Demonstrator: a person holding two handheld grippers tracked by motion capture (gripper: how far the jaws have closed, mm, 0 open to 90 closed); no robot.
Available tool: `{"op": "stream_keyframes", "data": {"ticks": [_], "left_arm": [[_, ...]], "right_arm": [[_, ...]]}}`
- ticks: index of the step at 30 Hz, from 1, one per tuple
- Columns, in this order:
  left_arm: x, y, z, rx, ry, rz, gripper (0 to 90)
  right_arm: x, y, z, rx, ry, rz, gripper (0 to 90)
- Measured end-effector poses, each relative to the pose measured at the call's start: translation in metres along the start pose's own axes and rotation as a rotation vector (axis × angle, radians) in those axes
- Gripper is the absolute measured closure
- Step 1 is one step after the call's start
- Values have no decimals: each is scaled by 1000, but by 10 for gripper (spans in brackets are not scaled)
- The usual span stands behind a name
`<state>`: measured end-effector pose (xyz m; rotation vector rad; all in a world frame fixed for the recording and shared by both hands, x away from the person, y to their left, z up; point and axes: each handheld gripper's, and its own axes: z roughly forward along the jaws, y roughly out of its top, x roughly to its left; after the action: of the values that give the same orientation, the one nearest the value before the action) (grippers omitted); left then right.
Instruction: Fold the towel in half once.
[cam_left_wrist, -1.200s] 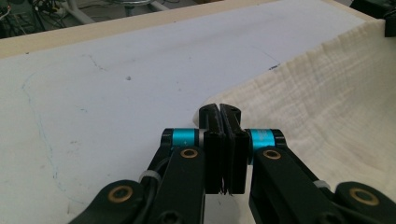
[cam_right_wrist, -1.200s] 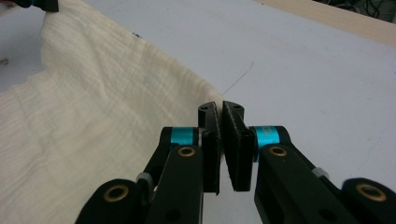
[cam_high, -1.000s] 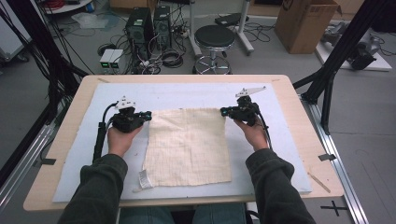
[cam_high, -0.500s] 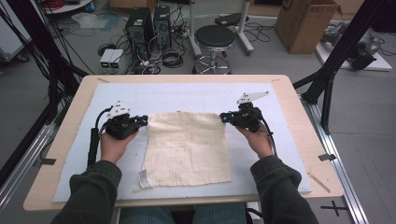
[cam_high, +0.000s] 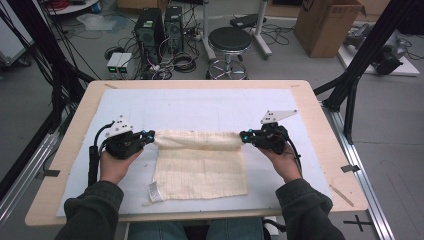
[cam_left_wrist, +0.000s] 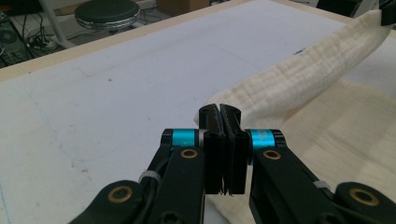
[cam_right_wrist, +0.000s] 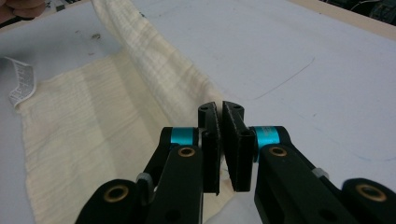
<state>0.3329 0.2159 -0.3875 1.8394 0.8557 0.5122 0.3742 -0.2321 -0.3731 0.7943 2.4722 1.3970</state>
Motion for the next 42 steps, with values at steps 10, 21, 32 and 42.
{"op": "stream_keyframes", "data": {"ticks": [10, 21, 32, 42], "left_arm": [[-14, -10, -18, -17, -22, 16, 879], [-27, -24, -35, -21, -52, 30, 878], [-39, -33, -50, -57, -67, 50, 878], [-51, -57, -52, 15, -100, 82, 875]], "right_arm": [[18, -8, -10, -11, 22, -28, 858], [32, -18, -18, -15, 44, -32, 857], [42, -30, -24, -19, 49, -30, 857], [52, -44, -20, 21, 52, -50, 856]]}}
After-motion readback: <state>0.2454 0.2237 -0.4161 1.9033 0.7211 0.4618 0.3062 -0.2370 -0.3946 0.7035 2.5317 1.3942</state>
